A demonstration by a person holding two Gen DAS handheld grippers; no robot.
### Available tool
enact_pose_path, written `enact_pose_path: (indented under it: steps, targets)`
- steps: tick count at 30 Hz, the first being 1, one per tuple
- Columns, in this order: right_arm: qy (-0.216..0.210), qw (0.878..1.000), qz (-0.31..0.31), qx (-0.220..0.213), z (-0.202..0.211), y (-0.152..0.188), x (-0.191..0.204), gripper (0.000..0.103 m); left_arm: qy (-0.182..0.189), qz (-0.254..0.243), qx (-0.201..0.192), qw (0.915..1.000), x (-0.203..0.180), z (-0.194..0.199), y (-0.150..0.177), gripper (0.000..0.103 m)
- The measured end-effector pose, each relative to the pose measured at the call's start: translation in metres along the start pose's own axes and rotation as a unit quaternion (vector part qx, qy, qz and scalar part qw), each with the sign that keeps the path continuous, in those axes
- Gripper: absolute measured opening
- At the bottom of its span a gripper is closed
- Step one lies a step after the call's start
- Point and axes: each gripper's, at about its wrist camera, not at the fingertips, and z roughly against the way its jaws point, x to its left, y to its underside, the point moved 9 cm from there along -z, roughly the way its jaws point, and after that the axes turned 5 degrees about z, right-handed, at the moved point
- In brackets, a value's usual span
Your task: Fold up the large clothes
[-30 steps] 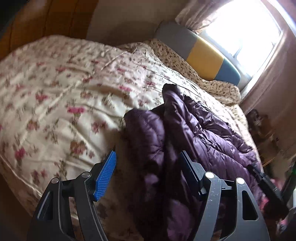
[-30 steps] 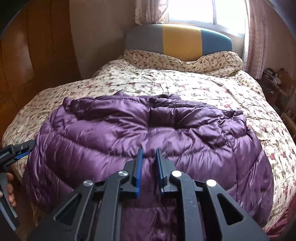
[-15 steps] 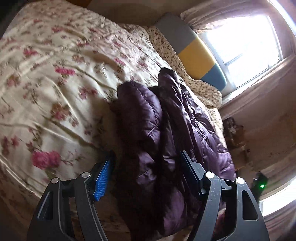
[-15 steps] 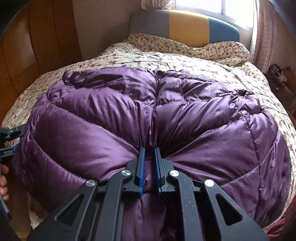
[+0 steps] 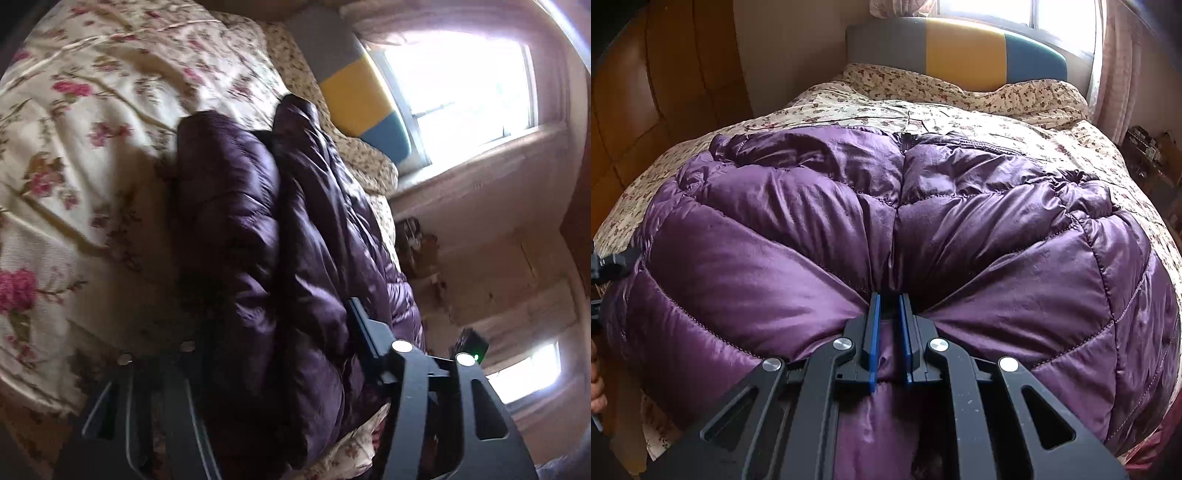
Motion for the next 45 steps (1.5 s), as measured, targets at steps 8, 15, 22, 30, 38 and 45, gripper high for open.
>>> enact_pose_path:
  steps: [8, 15, 22, 30, 38, 45]
  targets:
    - [0.016, 1.000, 0.008, -0.003, -0.001, 0.001, 0.005, 0.009, 0.025, -0.047, -0.011, 0.9985, -0.042, 0.013, 0.005, 0.028]
    - [0.008, 1.000, 0.001, -0.005, -0.004, 0.002, 0.001, 0.009, 0.066, -0.100, -0.013, 0.9926, -0.110, 0.008, 0.009, 0.027]
    - [-0.010, 1.000, -0.015, -0.002, -0.002, 0.001, -0.007, 0.007, 0.107, -0.141, 0.018, 0.9841, -0.173, -0.027, 0.024, 0.024]
    - [-0.018, 0.999, -0.036, -0.015, 0.038, -0.008, -0.042, 0.023, 0.103, -0.173, 0.048, 0.9782, -0.220, -0.073, 0.044, 0.024]
    - [0.054, 0.995, -0.082, -0.027, 0.086, 0.006, -0.124, 0.032, 0.051, -0.198, 0.075, 0.9760, -0.236, -0.115, 0.062, 0.024]
    - [0.152, 0.980, -0.129, -0.001, 0.107, 0.037, -0.220, 0.036, -0.016, -0.212, 0.095, 0.9726, -0.240, -0.173, 0.080, 0.024]
